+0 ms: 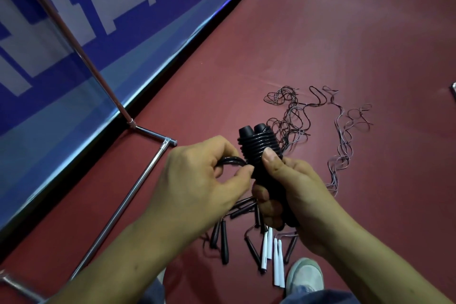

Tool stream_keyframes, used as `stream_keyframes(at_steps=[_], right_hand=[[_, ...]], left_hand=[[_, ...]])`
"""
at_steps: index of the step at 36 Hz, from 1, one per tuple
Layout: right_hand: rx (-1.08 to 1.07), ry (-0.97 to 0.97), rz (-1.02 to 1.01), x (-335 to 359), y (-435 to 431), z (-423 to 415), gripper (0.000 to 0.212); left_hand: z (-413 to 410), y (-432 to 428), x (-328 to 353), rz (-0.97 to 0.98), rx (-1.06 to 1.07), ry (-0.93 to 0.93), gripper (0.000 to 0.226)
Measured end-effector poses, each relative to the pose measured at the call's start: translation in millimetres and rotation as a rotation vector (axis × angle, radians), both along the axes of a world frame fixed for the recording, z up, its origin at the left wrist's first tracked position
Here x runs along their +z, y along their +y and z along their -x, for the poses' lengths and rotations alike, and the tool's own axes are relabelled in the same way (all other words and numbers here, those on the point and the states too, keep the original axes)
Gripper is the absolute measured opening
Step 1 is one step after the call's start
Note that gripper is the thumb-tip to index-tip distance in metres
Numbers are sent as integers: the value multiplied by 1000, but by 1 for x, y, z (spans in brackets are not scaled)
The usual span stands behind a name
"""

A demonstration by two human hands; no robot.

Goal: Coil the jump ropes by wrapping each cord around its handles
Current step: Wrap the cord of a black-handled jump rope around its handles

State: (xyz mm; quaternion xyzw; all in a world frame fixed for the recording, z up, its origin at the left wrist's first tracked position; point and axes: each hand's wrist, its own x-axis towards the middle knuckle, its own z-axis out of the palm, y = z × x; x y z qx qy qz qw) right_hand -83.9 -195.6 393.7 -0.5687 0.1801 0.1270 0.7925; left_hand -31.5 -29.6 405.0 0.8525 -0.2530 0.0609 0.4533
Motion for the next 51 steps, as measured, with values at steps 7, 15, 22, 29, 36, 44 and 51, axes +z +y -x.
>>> stream_keyframes(at_steps=[7,15,22,29,36,44,51], right_hand=[[13,1,-8,1,2,1,34],[1,-18,17,0,8,1,36],[-120,-115,245,-9,4,-10,31],[106,-159,659,-17,1,-10,33],[353,-139,908,-7,3,1,18],[633,-261,1407,-34,17,18,62],[784,-230,1239,-17,14,25,67]], left_hand=[[2,-2,3,-28,-1,-100,18],[1,-3,4,-99,69,-124,17],[8,-4,4,73,99,576,28],[14,1,16,-73,-44,494,24],[4,9,18,-204,-120,472,35],[2,6,28,-468,-384,441,8],[-31,24,25,-395,-385,370,13]])
